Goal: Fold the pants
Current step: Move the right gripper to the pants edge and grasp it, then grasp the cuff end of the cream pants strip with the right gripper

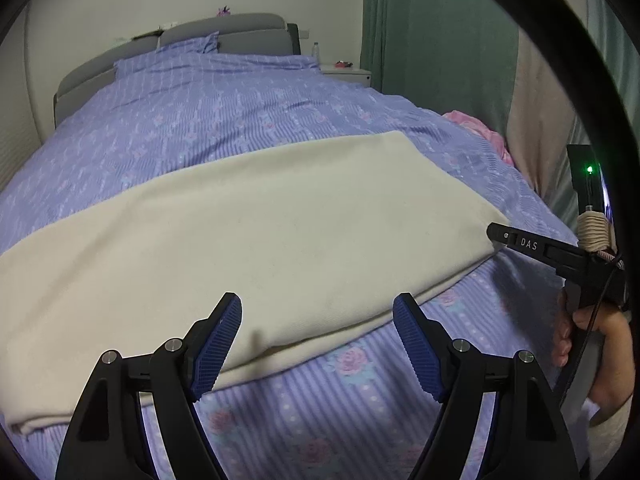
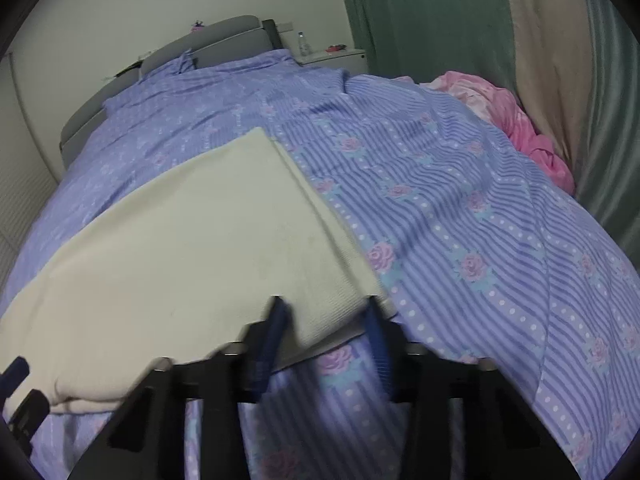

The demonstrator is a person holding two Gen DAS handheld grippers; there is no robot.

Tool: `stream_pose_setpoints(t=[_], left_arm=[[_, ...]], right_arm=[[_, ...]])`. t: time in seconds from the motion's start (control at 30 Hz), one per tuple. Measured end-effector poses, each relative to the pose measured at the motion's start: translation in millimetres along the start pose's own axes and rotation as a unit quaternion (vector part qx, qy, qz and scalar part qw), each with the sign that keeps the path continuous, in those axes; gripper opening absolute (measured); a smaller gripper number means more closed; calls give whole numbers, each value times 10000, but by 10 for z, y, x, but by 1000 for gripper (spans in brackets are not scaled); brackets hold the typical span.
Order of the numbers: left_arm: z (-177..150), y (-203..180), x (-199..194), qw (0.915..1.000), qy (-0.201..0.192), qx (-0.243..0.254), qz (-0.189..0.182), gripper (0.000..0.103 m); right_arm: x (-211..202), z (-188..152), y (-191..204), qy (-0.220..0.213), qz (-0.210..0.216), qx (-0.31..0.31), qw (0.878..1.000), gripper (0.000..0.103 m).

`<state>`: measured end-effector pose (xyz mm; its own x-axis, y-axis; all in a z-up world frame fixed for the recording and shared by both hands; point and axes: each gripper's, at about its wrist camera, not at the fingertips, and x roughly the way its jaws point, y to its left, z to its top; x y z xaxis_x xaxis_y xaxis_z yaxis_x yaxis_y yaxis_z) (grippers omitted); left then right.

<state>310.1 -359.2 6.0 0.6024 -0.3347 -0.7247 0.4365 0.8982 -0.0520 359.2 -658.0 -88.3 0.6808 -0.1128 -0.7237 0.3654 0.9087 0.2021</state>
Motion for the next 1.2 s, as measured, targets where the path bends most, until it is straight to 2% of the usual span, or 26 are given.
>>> stream_pose_setpoints(t=[0.13, 0.33, 0.53, 0.67, 0.7, 0.73, 0.8, 0.87, 0.93, 1.03, 1.2], left_arm=[[-16, -114, -44, 9999, -6, 125, -98, 78], [-43, -208, -121, 9993, -130, 342, -9, 78], [-65, -143, -30, 9994, 36, 324, 135, 78], [-84, -74, 32, 9993, 136, 289, 203, 78], [-85, -68, 42, 9992, 153, 283, 215, 78], [-87, -68, 49, 9992, 157, 288, 225, 78], [-71, -81, 51, 9989, 114, 362, 286, 78], [-76, -105, 31, 9982, 17, 475, 376, 80], [-78, -126, 1, 9976, -65, 556, 419, 81], [-86, -155, -46, 9973, -140, 606, 382, 82], [-88, -209, -77, 9965, -244, 705, 375, 83]], right_arm=[[-174, 63, -48, -338, 102, 104, 9993, 8], [-414, 195, 27, -796, -231, -158, 9964, 7], [-80, 82, -95, -219, -365, -15, 9991, 7], [-33, -11, -194, -138, -306, 209, 9992, 7], [-39, -18, -188, -129, -354, 178, 9991, 9], [-49, -21, -168, -114, -408, 83, 9991, 15], [-118, -45, -115, -204, -733, -188, 9969, 33], [-243, -77, -92, -462, -1078, -304, 9926, 57], [-380, -102, -115, -725, -1141, -277, 9904, 67], [-467, -163, -180, -757, -678, -75, 9948, 68], [-287, -264, -256, -369, 174, 344, 9986, 68]])
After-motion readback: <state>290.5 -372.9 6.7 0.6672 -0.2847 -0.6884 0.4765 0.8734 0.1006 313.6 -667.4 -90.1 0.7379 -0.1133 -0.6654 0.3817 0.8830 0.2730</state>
